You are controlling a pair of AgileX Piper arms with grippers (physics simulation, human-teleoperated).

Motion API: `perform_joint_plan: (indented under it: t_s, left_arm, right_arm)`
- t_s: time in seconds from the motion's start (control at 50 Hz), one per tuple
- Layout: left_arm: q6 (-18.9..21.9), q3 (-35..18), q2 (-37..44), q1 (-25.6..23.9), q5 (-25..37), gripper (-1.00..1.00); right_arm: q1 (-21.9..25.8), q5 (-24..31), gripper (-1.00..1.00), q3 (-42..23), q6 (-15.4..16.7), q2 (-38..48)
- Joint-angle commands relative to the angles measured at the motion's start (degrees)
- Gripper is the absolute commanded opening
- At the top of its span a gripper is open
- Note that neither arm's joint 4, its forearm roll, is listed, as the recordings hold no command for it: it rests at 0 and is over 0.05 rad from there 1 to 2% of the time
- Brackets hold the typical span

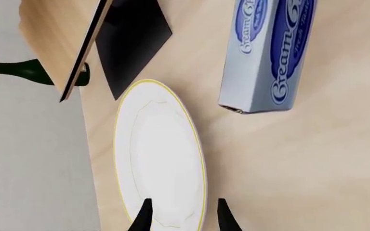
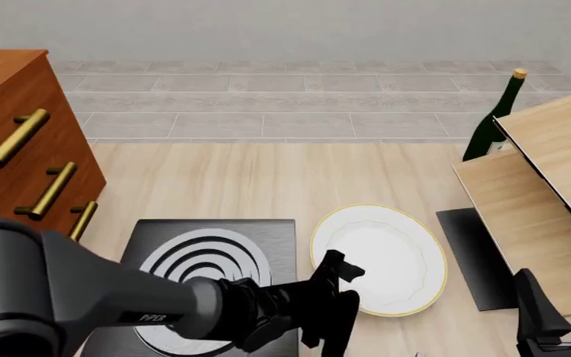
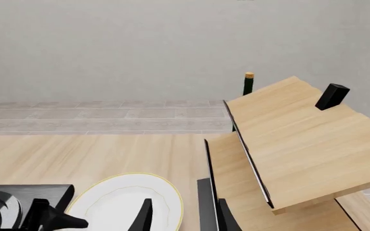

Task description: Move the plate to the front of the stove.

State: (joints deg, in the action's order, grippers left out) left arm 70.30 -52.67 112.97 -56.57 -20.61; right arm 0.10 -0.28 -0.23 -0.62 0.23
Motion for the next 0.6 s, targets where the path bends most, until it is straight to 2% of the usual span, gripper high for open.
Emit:
perform_joint_plan:
  t_s: [0.02, 0.6]
  left_arm:
    - [0.4, -0.6, 0.8, 0.4, -0.1, 1.00]
    - [1.1, -1.2, 1.9, 1.4, -0.4, 1.00]
  right_arm:
    - [0.1, -0.1, 1.00, 0.0, -0.1, -0.1]
    - [0.1, -0.1, 1.00, 0.0, -0.1, -0.1]
